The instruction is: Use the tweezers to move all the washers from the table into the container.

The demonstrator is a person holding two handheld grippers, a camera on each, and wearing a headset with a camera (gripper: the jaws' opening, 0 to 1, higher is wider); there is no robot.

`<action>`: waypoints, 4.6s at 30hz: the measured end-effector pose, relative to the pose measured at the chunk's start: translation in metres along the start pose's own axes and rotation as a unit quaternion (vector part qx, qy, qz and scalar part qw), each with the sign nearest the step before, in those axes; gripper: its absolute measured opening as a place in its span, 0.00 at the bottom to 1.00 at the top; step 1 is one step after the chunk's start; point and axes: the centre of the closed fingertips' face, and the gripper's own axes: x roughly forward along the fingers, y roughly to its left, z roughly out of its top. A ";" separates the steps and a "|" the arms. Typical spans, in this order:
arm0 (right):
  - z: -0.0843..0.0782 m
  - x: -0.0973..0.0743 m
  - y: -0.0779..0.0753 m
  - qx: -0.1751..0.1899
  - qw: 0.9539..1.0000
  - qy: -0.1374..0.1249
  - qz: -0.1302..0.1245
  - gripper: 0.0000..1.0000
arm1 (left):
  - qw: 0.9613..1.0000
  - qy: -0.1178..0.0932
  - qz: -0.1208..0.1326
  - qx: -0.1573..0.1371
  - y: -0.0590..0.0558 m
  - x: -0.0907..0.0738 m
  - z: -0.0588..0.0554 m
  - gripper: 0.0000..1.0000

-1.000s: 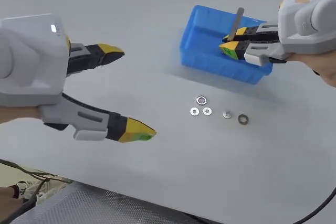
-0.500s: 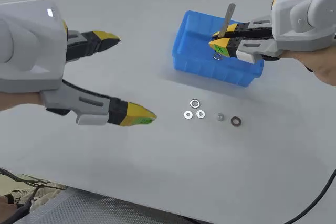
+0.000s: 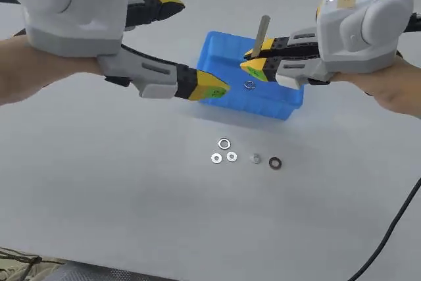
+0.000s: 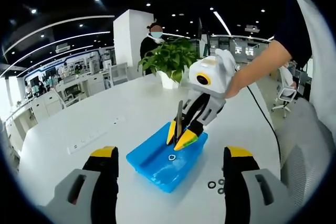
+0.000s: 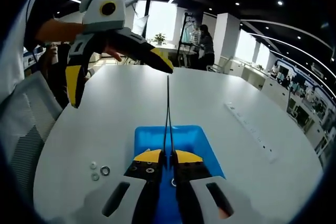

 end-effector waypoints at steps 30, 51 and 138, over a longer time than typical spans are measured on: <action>-0.002 0.000 0.007 -0.015 1.000 0.008 0.018 0.09 | 0.990 -0.003 -0.138 0.018 -0.013 0.064 0.018 0.16; -0.004 0.000 0.007 -0.023 0.999 0.007 0.026 0.10 | 0.981 -0.010 -0.154 0.115 -0.020 0.064 0.019 0.05; -0.068 -0.103 0.083 0.143 0.989 0.014 -0.041 0.70 | 0.991 -0.005 -0.125 0.040 -0.107 -0.013 -0.028 0.06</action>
